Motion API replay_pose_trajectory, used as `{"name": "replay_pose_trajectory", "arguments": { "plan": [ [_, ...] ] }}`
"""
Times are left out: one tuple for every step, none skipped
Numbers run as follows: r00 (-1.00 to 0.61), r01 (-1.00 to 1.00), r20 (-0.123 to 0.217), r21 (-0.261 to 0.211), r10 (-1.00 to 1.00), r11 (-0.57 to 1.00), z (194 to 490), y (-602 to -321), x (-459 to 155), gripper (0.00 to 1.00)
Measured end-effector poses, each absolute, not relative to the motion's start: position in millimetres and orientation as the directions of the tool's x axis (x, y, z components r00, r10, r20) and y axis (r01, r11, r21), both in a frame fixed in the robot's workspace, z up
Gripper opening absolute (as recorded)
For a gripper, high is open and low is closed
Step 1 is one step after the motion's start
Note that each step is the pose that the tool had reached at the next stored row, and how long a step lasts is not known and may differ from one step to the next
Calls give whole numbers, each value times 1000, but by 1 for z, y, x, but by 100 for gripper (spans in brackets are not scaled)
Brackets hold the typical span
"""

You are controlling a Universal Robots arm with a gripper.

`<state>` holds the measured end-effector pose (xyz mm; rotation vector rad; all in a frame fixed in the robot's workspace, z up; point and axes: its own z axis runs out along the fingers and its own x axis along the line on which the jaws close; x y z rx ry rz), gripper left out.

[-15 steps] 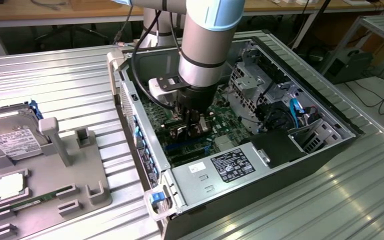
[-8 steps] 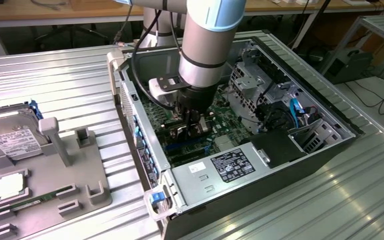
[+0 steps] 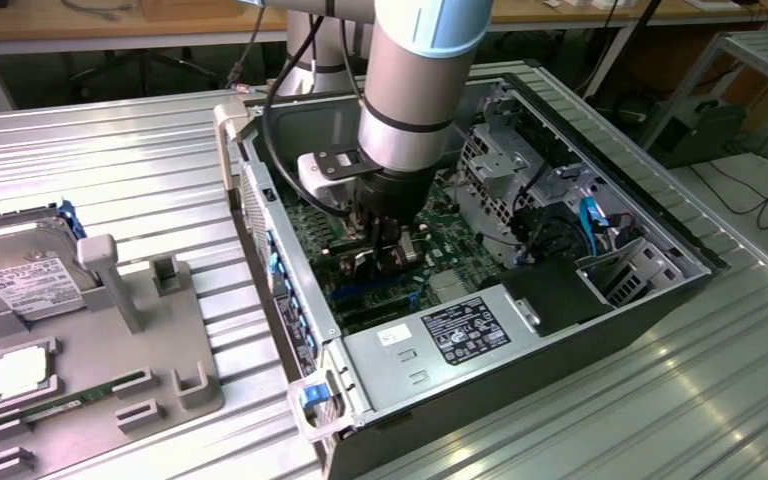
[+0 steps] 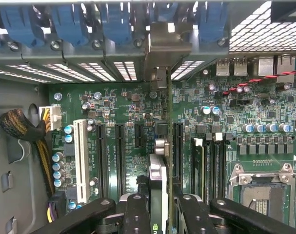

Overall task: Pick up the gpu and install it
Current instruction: 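Insert the gpu into the slot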

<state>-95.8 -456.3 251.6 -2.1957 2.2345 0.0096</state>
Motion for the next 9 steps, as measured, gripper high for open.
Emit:
{"name": "replay_pose_trajectory", "arguments": {
  "plan": [
    [-17, -1000, -11, -2, -1000, 18, 252, -456, -96, 27],
    [-17, -1000, -11, -2, -1000, 17, 252, -456, -96, 27],
    [-17, -1000, -11, -2, -1000, 17, 252, -456, -96, 27],
    [-17, -1000, -10, -2, -1000, 17, 252, -456, -96, 27],
    [-17, -1000, -10, -2, -1000, 17, 252, -457, -96, 27],
    [-17, -1000, -10, -2, -1000, 17, 252, -458, -96, 27],
    [-17, -1000, -10, -2, -1000, 17, 252, -458, -96, 27],
    [-17, -1000, -10, -2, -1000, 17, 252, -458, -96, 27],
    [-18, -1000, -10, -2, -1000, 18, 252, -458, -96, 27]
  ]
}}
